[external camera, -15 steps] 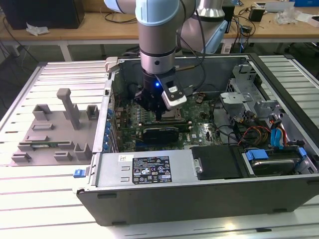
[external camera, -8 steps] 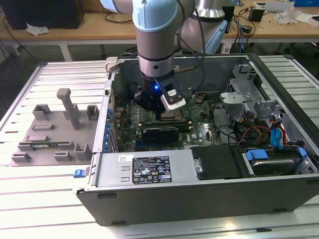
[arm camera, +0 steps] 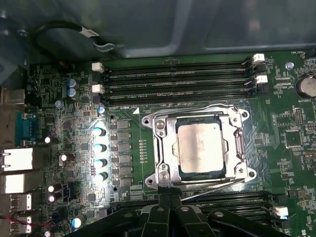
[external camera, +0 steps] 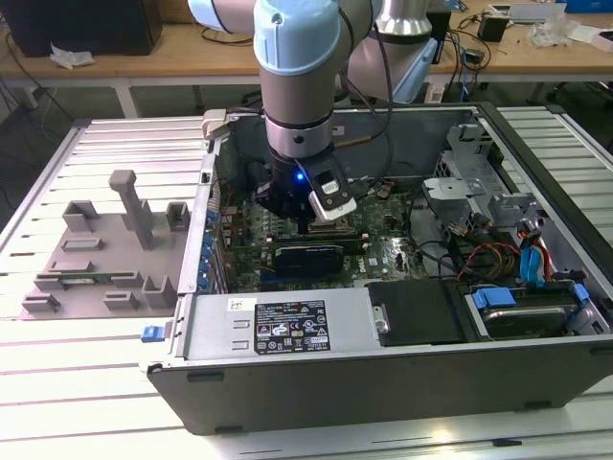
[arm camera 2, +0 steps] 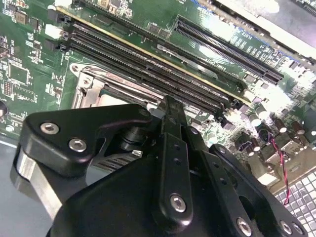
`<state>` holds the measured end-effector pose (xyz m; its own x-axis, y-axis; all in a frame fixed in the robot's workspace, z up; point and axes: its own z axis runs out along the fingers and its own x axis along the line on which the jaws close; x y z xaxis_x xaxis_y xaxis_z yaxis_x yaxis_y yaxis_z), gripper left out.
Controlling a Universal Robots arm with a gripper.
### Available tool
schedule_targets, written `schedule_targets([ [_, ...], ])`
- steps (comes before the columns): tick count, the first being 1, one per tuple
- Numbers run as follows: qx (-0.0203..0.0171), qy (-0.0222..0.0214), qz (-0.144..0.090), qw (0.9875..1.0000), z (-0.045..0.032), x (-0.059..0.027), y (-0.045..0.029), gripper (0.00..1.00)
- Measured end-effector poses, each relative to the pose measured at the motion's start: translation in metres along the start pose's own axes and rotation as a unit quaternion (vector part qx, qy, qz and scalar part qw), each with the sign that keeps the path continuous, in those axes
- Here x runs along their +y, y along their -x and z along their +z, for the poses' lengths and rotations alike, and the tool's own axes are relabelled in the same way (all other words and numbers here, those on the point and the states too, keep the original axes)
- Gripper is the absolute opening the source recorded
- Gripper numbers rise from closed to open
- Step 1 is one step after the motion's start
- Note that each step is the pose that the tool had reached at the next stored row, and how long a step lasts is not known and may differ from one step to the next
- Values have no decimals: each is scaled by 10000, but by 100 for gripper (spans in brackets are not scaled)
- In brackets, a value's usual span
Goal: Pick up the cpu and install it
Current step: 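Install the second cpu locking lever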
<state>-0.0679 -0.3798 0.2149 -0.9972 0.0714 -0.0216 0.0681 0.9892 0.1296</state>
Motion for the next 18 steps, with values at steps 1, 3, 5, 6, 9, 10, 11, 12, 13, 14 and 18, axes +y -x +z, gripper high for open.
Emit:
schedule_targets([
  [1, 1, 2, -6, 10000, -2, -17, -1, 11],
  [3, 3, 16, -14, 10000, -5, -42, -3, 11],
  [5, 8, 78, -20, 10000, -2, -55, -9, 11],
  [6, 11, 122, -23, 9999, 1, -61, -12, 11],
  [9, 22, 263, -33, 9996, 16, -109, -25, 11],
  [10, 26, 307, -37, 9995, 23, -130, -30, 11],
  [11, 29, 356, -43, 9994, 31, -144, -34, 11],
  [12, 33, 393, -46, 9992, 35, -149, -37, 11],
  [13, 37, 440, -49, 9990, 39, -153, -39, 11],
  [14, 43, 514, -54, 9987, 48, -155, -42, 11],
  [18, 48, 560, -62, 9984, 87, -163, -44, 11],
])
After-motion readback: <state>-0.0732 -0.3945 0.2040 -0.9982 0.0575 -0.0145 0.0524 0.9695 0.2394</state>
